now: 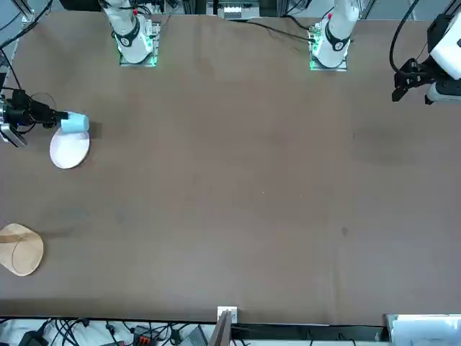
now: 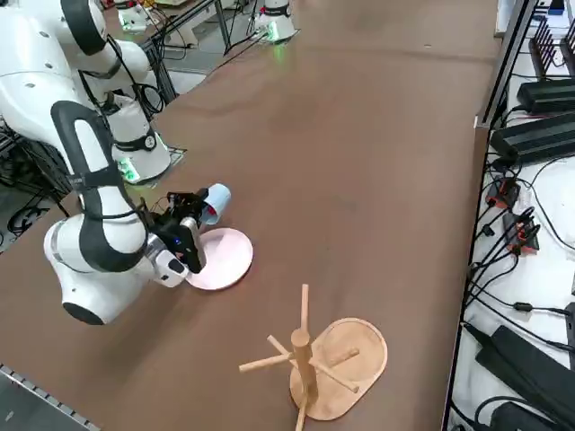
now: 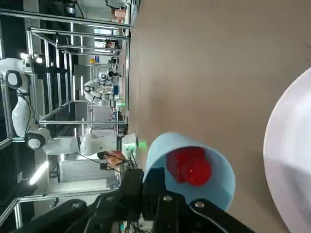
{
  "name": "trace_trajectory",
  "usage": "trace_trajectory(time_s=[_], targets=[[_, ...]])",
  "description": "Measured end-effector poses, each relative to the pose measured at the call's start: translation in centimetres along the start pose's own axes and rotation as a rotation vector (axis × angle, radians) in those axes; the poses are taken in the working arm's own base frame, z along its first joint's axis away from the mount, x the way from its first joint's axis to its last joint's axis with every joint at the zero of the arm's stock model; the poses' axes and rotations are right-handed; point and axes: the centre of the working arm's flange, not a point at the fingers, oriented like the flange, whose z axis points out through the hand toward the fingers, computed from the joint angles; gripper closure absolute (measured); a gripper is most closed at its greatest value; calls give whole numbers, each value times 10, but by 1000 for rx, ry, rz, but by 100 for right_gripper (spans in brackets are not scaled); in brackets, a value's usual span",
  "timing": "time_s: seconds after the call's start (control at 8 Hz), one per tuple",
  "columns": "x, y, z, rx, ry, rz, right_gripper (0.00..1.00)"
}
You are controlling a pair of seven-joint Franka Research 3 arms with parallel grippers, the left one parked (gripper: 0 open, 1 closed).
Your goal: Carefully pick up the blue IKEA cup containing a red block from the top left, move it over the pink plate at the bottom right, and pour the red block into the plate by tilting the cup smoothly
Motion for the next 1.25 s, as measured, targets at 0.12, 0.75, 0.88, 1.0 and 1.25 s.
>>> trace_trajectory(time_s=[0.12, 0.75, 0.88, 1.0, 1.25], targets=[[2, 2, 0, 13, 3, -2, 98], [6, 24, 3, 92, 9, -4, 98], [5, 27, 2, 108, 12, -4, 98], [5, 29, 0, 128, 9, -7, 98], [6, 32, -2, 167, 5, -14, 98]])
